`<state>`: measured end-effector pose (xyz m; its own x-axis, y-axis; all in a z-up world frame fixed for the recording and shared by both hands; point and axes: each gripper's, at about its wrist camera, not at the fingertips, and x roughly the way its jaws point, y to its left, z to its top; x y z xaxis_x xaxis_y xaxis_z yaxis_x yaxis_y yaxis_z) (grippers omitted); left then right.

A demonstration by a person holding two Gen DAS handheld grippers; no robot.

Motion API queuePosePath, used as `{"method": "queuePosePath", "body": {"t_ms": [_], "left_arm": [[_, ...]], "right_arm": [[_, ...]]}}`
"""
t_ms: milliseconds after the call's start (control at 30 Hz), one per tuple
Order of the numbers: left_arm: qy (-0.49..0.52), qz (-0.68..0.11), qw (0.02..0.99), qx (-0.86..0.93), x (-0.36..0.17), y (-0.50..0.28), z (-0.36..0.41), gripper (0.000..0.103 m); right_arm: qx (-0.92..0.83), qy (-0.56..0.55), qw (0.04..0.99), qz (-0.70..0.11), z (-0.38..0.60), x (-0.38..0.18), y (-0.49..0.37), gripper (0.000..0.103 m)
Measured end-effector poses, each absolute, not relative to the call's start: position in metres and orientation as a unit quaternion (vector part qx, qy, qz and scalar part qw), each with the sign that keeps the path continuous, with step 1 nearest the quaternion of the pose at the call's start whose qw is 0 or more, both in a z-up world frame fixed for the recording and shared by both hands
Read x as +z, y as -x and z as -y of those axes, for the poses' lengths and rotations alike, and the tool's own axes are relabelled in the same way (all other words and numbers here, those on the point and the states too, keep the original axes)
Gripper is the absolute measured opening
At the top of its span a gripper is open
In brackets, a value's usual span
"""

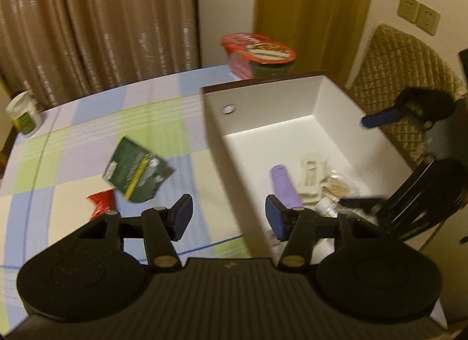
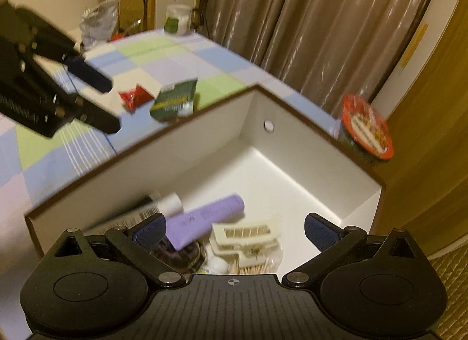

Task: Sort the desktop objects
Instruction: 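Withdraw both tools from the box back over the table, then grasp the green Mentholatum blister card with the right tool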

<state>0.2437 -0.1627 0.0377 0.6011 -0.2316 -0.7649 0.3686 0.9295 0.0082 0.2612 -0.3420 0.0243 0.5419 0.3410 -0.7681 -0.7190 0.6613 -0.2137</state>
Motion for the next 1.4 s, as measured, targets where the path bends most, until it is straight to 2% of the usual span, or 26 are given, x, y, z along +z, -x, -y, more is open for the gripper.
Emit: {"method": "queuePosePath", "body": {"t_ms": [267,400,767,933,1200,1300,1400], "left_arm": [[-0.083,-0.423,0.893,-0.131,0.032,-0.23,0.111,0.052],[-0.093,-0.425,0.891,-0.128,0.024,-0.231,0.08,0.059],[-0.119,-0.411,0.885,-0.185,-0.006,-0.26,-0.01,0.062],[-0.108,-0.41,0.884,-0.199,-0.01,-0.275,-0.04,0.066],[-0.086,-0.426,0.881,-0.188,-0.028,-0.303,-0.067,0.066],[-0.075,-0.435,0.879,-0.181,-0.035,-0.311,-0.074,0.066],[-0.066,-0.444,0.877,-0.172,-0.043,-0.319,-0.081,0.066]], "right_arm": [[0.333,0.227,0.855,-0.328,0.315,0.054,-0.25,0.103],[0.329,0.231,0.856,-0.324,0.284,0.058,-0.245,0.103],[0.256,0.241,0.866,-0.356,0.188,0.052,-0.24,0.103],[0.271,0.229,0.852,-0.384,0.144,0.043,-0.262,0.103],[0.289,0.226,0.831,-0.419,0.1,0.01,-0.34,0.102],[0.295,0.212,0.817,-0.447,0.094,-0.009,-0.376,0.083],[0.293,0.216,0.809,-0.461,0.089,-0.026,-0.406,0.083]]}}
